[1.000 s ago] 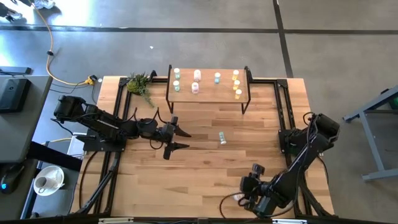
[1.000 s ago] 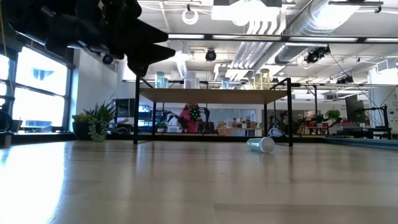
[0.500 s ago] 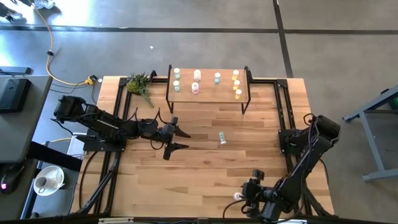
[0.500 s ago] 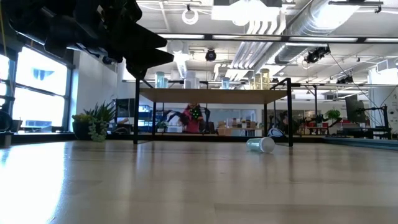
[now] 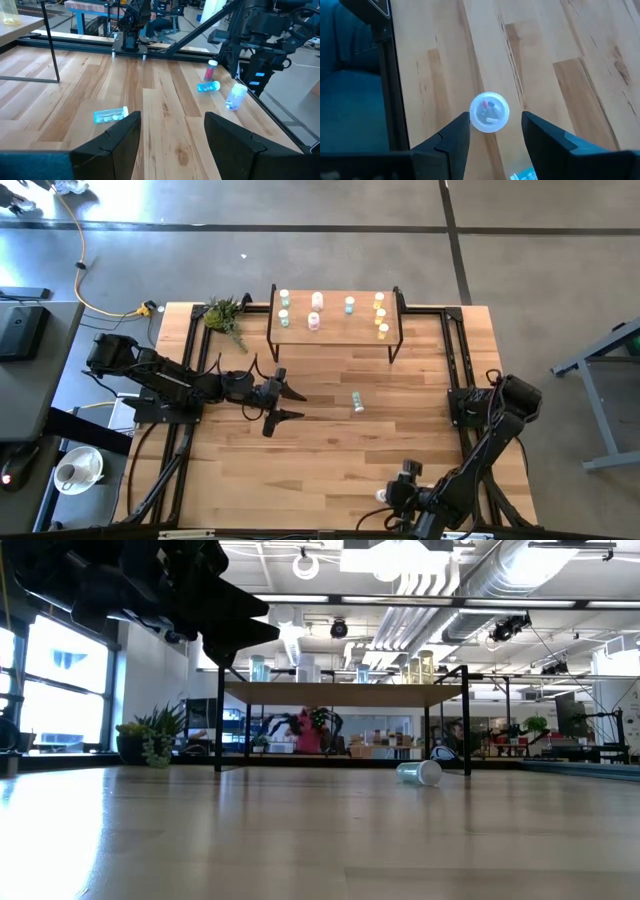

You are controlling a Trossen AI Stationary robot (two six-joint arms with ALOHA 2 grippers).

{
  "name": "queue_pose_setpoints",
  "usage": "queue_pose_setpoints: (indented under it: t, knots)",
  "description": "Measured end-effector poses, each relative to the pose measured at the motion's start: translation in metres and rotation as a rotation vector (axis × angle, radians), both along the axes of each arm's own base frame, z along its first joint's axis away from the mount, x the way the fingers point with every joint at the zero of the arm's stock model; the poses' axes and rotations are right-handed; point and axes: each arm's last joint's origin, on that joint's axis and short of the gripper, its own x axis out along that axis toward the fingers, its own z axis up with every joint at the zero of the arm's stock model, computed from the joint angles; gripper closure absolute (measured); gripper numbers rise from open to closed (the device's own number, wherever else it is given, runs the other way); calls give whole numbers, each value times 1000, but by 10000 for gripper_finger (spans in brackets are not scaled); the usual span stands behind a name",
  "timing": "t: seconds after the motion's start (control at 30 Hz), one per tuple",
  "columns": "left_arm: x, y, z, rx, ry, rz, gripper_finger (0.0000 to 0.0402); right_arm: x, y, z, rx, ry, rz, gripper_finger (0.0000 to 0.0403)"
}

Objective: Pick and place medicine bottles onto shelf by color
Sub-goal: Put the transparent pill bottle on the shelf aligned with the other transparent pill bottle

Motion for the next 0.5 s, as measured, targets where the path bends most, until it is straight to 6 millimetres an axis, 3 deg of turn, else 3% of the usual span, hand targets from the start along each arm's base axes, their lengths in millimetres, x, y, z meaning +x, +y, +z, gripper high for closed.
queue_pose_setpoints:
  t: [0.2,0.5]
  knots:
    - [0,0,0,0,0,0,193,2,2,0,20,-22,-2,233]
    - [0,0,0,0,2,0,193,1,-2,-19,60,-47,-4,233]
